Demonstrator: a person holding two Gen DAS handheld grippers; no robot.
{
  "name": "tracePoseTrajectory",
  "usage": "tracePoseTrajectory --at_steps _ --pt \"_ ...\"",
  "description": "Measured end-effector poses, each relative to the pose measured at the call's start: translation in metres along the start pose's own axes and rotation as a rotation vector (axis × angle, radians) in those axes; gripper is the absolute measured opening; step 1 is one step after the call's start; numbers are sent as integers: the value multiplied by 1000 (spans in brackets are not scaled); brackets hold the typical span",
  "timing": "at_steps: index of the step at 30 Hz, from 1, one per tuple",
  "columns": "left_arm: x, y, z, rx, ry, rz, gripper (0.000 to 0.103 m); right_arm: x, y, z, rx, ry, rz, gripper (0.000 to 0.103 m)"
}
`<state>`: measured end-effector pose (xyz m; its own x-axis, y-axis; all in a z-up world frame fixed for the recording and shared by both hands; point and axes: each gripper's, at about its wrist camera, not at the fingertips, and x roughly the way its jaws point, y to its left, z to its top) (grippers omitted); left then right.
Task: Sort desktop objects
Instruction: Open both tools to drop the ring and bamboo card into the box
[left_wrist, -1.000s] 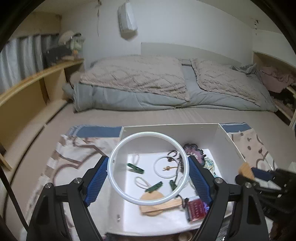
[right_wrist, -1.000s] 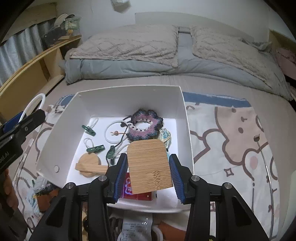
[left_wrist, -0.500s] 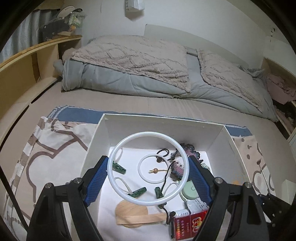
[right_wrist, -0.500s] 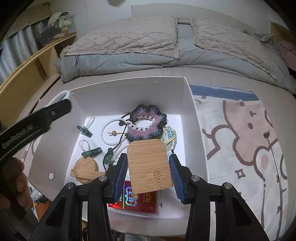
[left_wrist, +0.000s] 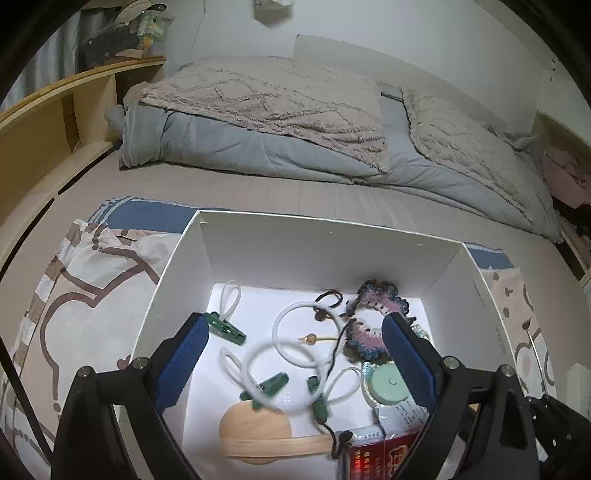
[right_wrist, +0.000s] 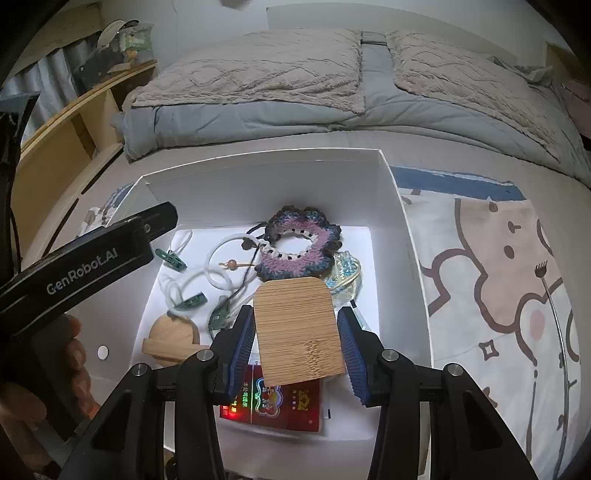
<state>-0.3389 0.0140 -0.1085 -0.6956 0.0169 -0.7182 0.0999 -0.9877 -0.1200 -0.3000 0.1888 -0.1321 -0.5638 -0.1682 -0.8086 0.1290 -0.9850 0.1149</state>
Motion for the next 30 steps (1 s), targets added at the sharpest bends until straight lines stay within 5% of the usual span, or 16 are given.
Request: tracePoseTrajectory --at_steps 27,28,30 --pt "-31 24 2 54 -77 45 95 24 43 -3 -16 83 67 46" --pt "-31 26 2 56 -76 51 95 24 42 -2 -5 83 78 48" --pt "-31 30 1 55 -73 63 96 25 42 -2 5 84 79 85"
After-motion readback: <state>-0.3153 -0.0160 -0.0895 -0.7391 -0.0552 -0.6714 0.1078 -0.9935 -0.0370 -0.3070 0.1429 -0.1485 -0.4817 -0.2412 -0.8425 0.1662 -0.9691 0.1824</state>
